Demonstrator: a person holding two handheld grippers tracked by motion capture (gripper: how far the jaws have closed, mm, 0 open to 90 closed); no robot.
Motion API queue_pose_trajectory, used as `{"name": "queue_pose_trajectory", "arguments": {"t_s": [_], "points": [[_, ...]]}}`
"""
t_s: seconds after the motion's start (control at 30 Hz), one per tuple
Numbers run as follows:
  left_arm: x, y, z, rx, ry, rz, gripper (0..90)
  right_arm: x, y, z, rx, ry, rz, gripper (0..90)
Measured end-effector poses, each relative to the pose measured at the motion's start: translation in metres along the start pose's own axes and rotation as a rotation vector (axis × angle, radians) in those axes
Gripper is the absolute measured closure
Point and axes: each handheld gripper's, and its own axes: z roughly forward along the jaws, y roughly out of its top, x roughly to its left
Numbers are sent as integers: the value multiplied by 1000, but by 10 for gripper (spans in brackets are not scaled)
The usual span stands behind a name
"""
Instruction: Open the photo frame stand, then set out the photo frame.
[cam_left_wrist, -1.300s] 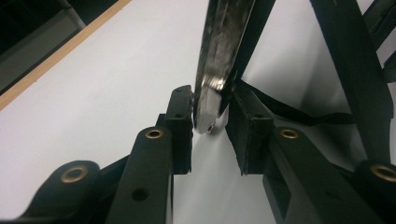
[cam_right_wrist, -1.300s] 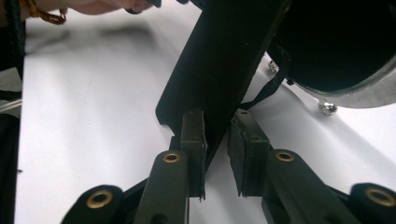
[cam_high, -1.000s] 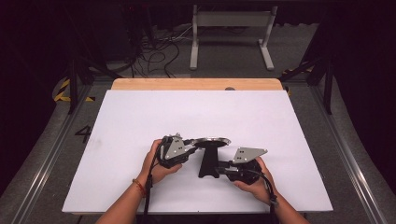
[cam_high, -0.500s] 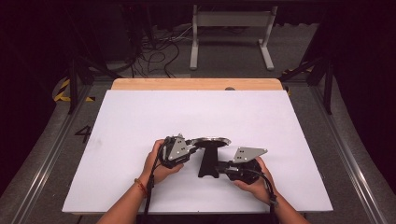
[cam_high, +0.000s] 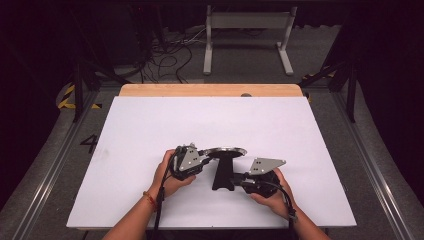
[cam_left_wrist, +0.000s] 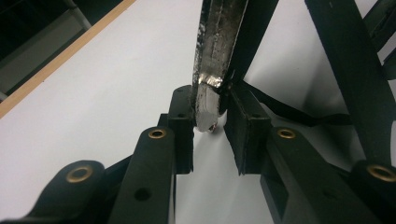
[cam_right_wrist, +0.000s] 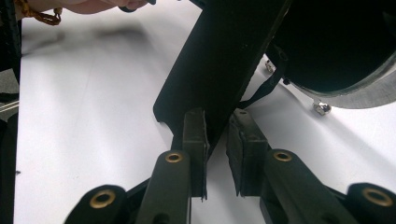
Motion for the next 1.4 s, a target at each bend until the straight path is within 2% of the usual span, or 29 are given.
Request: {"name": "queue_pose_trajectory", "arguments": {"t_s": [0.77, 0.87, 0.97, 1.07, 1.1, 1.13, 1.23, 1.3, 1.4], "points": [[0, 0, -1, 6, -1, 11, 736, 0, -1, -1, 1, 2, 1, 788], [0, 0, -1, 6, 0, 10, 736, 1, 0, -2, 4, -13, -5, 750], [0, 0, -1, 10, 2, 13, 736, 4, 2, -7, 4, -53, -22, 714], [0, 1, 0, 10, 1, 11, 735, 7, 4, -12, -5, -80, -29, 717], [0, 1, 0, 11, 1, 11, 735, 8, 6, -15, -14, -85, -28, 724], [-1, 1, 0, 14, 4, 11, 735, 11, 8, -21, -48, -86, -22, 754], [-1, 1, -1, 15, 5, 10, 735, 15, 11, -26, -73, -93, -28, 794], [-1, 1, -1, 16, 6, 8, 735, 19, 15, -30, -69, -132, -42, 833], [-2, 1, -1, 17, 11, 7, 734, 23, 18, -34, -112, -107, -31, 887]]}}
